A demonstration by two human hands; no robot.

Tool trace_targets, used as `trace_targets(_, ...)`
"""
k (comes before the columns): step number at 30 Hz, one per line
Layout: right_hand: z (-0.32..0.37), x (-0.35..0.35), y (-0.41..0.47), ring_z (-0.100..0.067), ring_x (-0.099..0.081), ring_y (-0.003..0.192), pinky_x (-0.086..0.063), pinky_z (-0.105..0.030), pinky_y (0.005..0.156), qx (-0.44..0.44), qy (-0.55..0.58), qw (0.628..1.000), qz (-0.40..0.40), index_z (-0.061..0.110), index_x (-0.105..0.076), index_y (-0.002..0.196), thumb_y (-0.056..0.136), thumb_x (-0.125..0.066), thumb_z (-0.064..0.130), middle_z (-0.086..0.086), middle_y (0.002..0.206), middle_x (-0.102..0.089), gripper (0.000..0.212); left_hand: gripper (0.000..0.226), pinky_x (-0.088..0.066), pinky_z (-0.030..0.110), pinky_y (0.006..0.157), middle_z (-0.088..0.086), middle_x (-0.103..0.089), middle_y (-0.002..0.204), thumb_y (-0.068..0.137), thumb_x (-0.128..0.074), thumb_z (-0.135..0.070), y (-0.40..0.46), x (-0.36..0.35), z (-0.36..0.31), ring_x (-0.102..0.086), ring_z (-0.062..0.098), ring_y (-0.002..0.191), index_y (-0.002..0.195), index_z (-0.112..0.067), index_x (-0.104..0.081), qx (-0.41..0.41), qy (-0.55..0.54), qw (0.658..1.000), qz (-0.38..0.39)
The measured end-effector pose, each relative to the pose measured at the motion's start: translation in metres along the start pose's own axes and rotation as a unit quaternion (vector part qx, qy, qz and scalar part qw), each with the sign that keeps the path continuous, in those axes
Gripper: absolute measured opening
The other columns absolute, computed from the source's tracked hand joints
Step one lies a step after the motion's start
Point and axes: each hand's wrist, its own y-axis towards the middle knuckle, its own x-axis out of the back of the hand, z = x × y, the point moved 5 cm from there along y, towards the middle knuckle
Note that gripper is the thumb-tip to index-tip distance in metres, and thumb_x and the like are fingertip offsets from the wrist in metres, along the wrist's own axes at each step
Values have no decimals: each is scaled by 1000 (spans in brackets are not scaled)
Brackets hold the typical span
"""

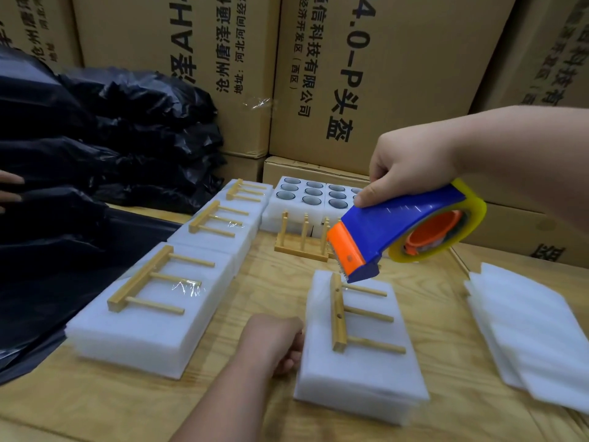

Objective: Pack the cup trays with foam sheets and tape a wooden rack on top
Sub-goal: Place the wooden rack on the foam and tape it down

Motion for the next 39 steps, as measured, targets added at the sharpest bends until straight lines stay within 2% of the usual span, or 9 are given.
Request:
trace_targets(6,-6,-3,-1,-1,-71,64,-48,-15,46,-9,12,1000,9,21,-73,88,86,-61,69,10,67,-74,49,30,-42,21,39,11,-68,52,74,-58,-27,0,2,-4,-54,22,33,60,-3,-68,-71,95,992,-45)
trace_targets(11,-13,-7,-4,-4,-72,65,-54,-20,53,-13,7,1000,7,21,-74,87,84,-60,72,10,68,-74,53,35,-48,23,47,6,-75,81,74,-61,-45,1,6,-2,-68,22,51,99,-21,-60,-119,149,978,-85)
trace_targets(16,-19,-11,-6,-7,-72,64,-54,-20,53,-12,5,1000,8,21,-74,86,84,-59,73,9,68,-74,55,24,-50,25,58,-6,-73,79,86,-63,-49,-1,6,-5,-69,12,66,101,-30,-66,-208,146,960,-121)
trace_targets(20,-24,-14,-5,-7,-71,62,-54,-22,55,-9,11,1000,4,21,-75,85,84,-59,74,8,68,-74,56,52,-47,19,94,-17,-59,125,81,-73,-54,-15,-11,-4,-56,-7,114,129,-42,-57,-314,35,948,36)
trace_targets(24,-28,-17,-4,-4,-70,59,-50,-20,52,-10,22,1000,4,21,-74,84,85,-59,73,9,67,-73,54,112,-34,37,121,-19,-32,161,67,-72,-71,-25,-18,7,-38,3,145,161,-39,-20,-295,97,935,172)
trace_targets(27,-32,-19,-4,-5,-69,57,-48,-19,50,-11,24,1000,4,21,-73,82,86,-59,72,10,65,-72,53,106,-30,17,117,-39,-28,155,74,-65,-73,-29,-18,10,-31,-21,138,160,-47,-9,-298,134,920,218)
trace_targets(31,-37,-22,-2,-7,-69,58,-49,-21,53,-9,25,1000,3,21,-73,81,85,-58,73,9,65,-72,54,116,-25,-10,86,-53,-16,134,68,-57,-83,-26,-14,12,-18,-47,105,161,-40,-1,-282,164,926,189)
trace_targets(36,-41,-23,0,-6,-69,58,-49,-21,52,-7,31,1000,2,21,-74,82,84,-59,74,10,65,-72,55,109,-20,9,106,-35,-16,152,81,-58,-74,-26,-12,15,-20,-16,140,163,-34,1,-255,171,934,182)
trace_targets(39,-43,-25,1,-9,-70,61,-50,-22,53,-8,36,999,2,21,-75,82,83,-59,75,9,66,-72,56,91,-17,13,109,-30,-14,155,99,-55,-58,-25,-12,17,-15,-11,142,163,-32,4,-240,171,938,181)
